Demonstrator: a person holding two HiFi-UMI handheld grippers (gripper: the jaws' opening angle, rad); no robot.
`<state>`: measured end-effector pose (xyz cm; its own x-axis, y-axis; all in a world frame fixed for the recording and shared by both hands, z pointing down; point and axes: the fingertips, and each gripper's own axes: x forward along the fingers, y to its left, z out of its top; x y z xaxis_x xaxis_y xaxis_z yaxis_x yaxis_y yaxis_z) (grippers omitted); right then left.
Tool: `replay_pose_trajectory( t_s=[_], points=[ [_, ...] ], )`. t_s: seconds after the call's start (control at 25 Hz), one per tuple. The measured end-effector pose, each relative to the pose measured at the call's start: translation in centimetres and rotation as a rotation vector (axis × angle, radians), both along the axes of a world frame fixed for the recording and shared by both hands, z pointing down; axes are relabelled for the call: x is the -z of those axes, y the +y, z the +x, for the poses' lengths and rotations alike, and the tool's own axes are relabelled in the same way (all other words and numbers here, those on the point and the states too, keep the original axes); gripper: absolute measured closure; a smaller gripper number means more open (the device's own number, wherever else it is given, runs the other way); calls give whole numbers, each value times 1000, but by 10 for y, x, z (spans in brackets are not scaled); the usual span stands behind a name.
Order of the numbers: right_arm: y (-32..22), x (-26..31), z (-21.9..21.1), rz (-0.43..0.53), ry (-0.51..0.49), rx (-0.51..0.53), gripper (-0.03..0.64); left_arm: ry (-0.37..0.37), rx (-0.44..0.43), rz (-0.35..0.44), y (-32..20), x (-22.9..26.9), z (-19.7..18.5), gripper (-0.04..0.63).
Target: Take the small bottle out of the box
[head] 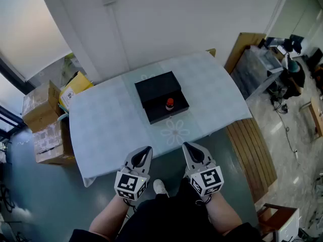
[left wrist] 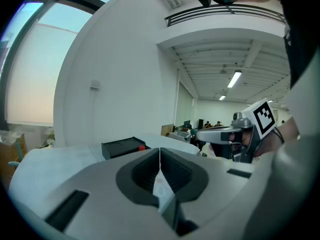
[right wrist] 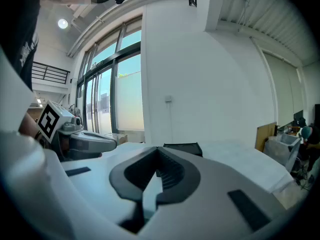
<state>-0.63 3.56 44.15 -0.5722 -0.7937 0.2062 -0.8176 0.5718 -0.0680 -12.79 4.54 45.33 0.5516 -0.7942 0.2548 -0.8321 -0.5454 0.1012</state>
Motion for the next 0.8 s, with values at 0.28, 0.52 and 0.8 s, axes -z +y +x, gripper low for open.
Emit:
replay_pose_trajectory(
  t_s=[0.28, 0.52, 0.8],
  points=[
    [2, -1, 2, 0, 3, 1, 594, 1, -4, 4, 1, 1, 2, 565],
    [3, 2, 6, 11, -14, -3, 594, 3, -19, 13, 2, 3, 7, 565],
    [2, 5, 9, 28, -15, -2, 594, 11, -29, 13, 1, 2, 12, 563]
  ],
)
